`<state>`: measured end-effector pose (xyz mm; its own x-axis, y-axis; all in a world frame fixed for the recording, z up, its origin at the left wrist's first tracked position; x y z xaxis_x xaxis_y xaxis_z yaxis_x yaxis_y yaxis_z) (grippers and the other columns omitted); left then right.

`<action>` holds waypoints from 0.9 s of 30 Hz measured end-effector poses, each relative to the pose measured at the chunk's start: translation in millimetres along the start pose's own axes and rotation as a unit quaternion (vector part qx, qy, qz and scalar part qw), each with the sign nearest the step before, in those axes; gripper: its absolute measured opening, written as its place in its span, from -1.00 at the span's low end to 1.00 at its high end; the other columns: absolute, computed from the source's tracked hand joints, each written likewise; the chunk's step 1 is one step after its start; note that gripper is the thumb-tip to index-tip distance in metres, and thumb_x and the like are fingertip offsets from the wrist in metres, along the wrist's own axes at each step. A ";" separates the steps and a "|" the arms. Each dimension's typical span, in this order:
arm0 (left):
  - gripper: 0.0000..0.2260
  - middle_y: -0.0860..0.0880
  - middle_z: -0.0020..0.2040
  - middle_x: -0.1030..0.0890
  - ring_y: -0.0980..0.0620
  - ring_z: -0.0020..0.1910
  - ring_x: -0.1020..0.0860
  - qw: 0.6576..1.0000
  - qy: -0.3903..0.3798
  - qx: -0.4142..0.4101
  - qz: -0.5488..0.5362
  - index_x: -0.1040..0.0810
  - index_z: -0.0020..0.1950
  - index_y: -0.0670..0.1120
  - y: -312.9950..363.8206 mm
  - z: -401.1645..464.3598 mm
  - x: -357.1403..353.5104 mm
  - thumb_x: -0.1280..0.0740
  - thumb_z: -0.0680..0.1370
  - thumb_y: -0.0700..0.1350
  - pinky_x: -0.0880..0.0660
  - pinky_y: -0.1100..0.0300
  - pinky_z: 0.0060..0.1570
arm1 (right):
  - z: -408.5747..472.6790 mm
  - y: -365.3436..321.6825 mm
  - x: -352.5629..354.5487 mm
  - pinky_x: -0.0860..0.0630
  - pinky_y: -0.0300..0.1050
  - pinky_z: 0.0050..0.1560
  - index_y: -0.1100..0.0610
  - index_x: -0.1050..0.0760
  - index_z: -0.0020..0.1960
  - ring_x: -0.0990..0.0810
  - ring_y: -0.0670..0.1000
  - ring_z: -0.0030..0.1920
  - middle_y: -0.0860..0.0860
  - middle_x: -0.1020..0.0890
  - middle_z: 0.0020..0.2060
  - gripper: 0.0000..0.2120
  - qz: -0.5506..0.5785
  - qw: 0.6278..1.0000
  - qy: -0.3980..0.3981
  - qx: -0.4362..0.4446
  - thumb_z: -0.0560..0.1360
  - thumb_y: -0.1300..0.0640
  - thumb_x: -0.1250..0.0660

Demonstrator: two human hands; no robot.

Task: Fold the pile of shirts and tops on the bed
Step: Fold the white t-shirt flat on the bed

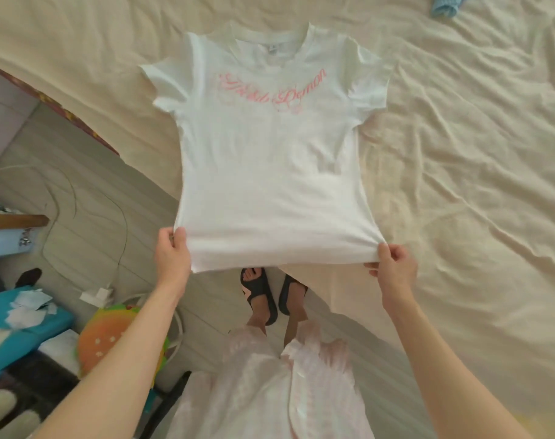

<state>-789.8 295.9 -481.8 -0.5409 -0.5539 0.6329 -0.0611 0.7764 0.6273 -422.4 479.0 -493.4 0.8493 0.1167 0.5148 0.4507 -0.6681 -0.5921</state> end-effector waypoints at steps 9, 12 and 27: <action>-0.80 -0.19 0.03 -0.51 -0.06 -0.19 -0.50 0.961 -0.207 0.169 0.074 -0.38 0.20 -0.20 -48.4 -8.1 -24.6 -0.23 0.58 -0.27 -0.40 0.17 -0.33 | 16.1 0.7 -5.2 -0.40 -0.07 -0.20 0.23 -0.54 -0.02 -0.52 0.12 -0.12 0.07 -0.56 -0.27 -0.84 -0.198 0.978 -0.055 -0.031 0.52 0.18 -0.23; -0.73 -0.15 -0.06 -0.49 0.02 -0.34 -0.46 0.928 -0.255 0.223 0.154 -0.39 0.26 -0.20 -61.9 -9.7 -27.0 -0.25 0.57 -0.26 -0.35 0.21 -0.39 | 11.5 -32.8 -18.6 -0.36 -0.03 0.16 0.27 -0.40 0.31 -0.46 0.19 0.22 0.19 -0.51 0.20 -0.66 -0.282 0.956 -0.060 0.052 0.57 0.18 -0.17; -0.61 -0.09 0.33 -0.42 -0.04 0.23 -0.45 0.992 -0.048 0.083 -0.081 -0.28 0.42 -0.12 90.5 182.6 -0.2 -0.22 0.60 -0.12 -0.43 0.12 0.17 | -56.4 -200.3 -250.8 0.06 0.05 0.49 0.07 -0.08 0.53 0.02 0.07 0.53 0.04 -0.10 0.53 -0.51 -0.429 0.754 -0.242 0.434 0.64 0.00 -0.05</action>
<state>-948.4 421.1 -508.1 -0.5891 -0.6508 0.4789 -0.2862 0.7223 0.6295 -741.1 542.1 -469.0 0.0489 0.6276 0.7770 0.7231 0.5144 -0.4610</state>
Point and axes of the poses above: each hand's wrist, its own z-axis towards the middle knuckle, its own x-axis out of the back of the hand, y = z × x, the point moved 7 cm from there along z, towards the middle knuckle
